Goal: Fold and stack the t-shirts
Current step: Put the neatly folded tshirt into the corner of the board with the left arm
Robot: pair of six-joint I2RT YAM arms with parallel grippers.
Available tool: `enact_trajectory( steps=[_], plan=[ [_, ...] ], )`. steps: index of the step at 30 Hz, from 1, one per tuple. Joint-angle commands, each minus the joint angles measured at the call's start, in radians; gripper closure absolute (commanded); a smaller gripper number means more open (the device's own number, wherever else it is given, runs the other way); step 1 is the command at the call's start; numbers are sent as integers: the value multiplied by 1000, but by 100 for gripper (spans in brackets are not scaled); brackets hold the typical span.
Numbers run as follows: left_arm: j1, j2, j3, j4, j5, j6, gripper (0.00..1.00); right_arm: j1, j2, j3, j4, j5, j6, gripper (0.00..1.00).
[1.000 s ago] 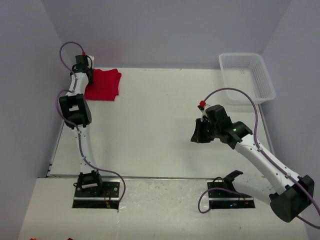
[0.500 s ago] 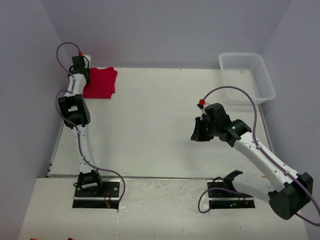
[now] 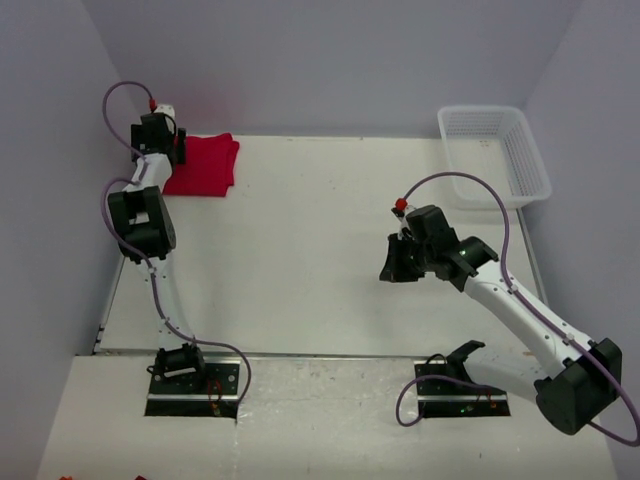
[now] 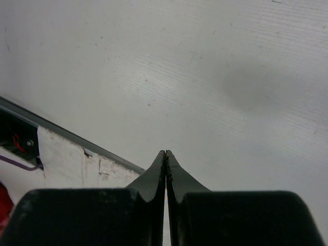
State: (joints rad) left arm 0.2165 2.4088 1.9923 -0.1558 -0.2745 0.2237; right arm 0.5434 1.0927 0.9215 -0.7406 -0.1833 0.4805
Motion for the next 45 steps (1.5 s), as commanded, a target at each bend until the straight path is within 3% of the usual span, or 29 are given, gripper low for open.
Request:
enact_trajectory(
  steps=[1, 4, 11, 12, 13, 14, 15, 16, 17, 23, 29, 45],
  plan=[
    [-29, -120, -27, 125, -84, -3, 0, 9, -27, -10, 30, -24, 10, 100],
    [-58, -163, -59, 190, -135, 37, 0, 9, -50, -29, 40, -41, 18, 100],
    [-101, -206, -61, 127, -125, 31, 0, 13, -102, -24, 18, -31, 30, 100],
    [-104, -212, -69, 116, -103, 19, 8, 16, -115, -26, 15, -27, 35, 100],
    [-105, -217, -70, 102, -76, 3, 22, 15, -125, -32, 15, -27, 35, 100],
    [-105, -209, -58, 63, -11, -33, 41, 16, -132, -32, 14, -27, 35, 100],
    [-106, -202, -52, 46, 15, -47, 72, 16, -142, -32, 12, -24, 35, 100],
    [-105, -192, -44, 27, 35, -63, 89, 16, -145, -30, 7, -22, 35, 100],
    [-101, -163, -14, -14, 78, -102, 100, 15, -146, -26, 3, -16, 33, 100],
    [-80, -77, 36, -68, 243, -257, 100, 15, -136, -7, -9, 2, 24, 100],
    [-72, -8, 92, -94, 307, -320, 100, 16, -119, -7, -5, 4, 23, 100],
    [-31, 101, 94, -71, 307, -362, 100, 15, -88, -10, -5, 7, 18, 100]
  ],
)
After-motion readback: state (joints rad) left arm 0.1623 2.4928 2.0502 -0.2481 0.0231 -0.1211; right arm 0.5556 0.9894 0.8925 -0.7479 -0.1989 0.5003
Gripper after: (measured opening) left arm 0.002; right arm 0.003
